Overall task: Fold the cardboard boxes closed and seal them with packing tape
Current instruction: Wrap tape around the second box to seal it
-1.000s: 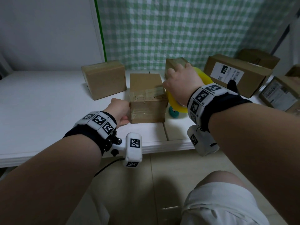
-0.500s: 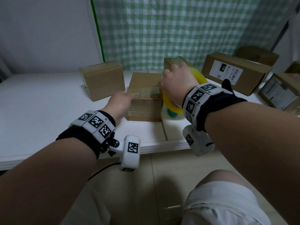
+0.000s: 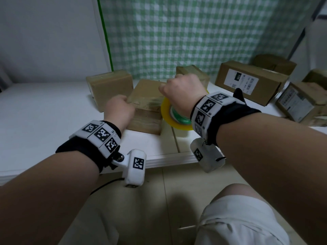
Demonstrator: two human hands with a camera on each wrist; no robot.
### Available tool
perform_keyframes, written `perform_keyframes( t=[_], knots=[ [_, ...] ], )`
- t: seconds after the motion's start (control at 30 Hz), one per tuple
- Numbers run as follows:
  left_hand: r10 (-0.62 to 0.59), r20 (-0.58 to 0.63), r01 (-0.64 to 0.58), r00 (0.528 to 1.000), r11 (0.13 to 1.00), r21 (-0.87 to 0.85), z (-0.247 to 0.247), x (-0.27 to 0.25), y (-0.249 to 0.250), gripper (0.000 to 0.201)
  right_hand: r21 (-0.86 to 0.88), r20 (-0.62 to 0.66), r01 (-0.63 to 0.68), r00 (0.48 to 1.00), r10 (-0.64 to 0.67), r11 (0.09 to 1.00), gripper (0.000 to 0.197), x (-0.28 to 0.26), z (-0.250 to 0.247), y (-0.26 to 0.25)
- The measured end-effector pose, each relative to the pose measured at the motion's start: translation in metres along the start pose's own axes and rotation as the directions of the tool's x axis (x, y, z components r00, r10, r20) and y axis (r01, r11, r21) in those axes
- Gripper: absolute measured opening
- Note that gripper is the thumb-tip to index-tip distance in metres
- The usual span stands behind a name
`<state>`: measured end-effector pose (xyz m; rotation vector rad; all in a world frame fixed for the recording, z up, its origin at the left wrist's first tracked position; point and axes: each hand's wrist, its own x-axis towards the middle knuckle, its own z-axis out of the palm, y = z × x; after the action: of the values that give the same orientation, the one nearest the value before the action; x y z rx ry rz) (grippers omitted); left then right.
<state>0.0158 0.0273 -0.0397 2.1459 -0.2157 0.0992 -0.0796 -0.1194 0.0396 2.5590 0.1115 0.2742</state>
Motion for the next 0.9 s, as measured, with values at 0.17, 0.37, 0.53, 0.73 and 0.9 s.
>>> perform_keyframes(
  t=[0.17, 0.37, 0.53, 0.73, 0.9],
  knots=[
    [-0.059, 0.183, 0.059, 0.981, 0.998, 0.002, -0.008, -0.01, 0.006, 0.064, 0.019, 0.01, -0.001, 1.0, 0.001, 1.0, 0.02, 0.001, -0.015, -0.011],
    [-0.108, 0.208, 0.054, 0.972, 0.967, 0.248, 0.001, -0.013, 0.012, 0.123, 0.065, 0.022, 0.007, 1.0, -0.009, 0.998, 0.023, 0.0, -0.026, -0.015],
    [-0.087, 0.216, 0.031, 0.973, 0.967, 0.252, 0.01, -0.011, 0.012, 0.132, 0.158, 0.007, -0.026, 1.0, 0.025, 0.987, 0.022, -0.004, -0.024, -0.01],
    [-0.051, 0.175, 0.01, 0.983, 0.973, 0.231, 0.019, -0.005, 0.003, 0.13, 0.319, 0.042, -0.164, 0.986, 0.159, 0.934, 0.029, -0.003, -0.014, -0.003],
    [-0.007, 0.131, -0.03, 0.991, 0.96, 0.279, 0.023, -0.007, 0.0, 0.125, 0.523, 0.197, -0.376, 0.927, 0.32, 0.765, 0.052, -0.003, 0.0, 0.011]
  ],
)
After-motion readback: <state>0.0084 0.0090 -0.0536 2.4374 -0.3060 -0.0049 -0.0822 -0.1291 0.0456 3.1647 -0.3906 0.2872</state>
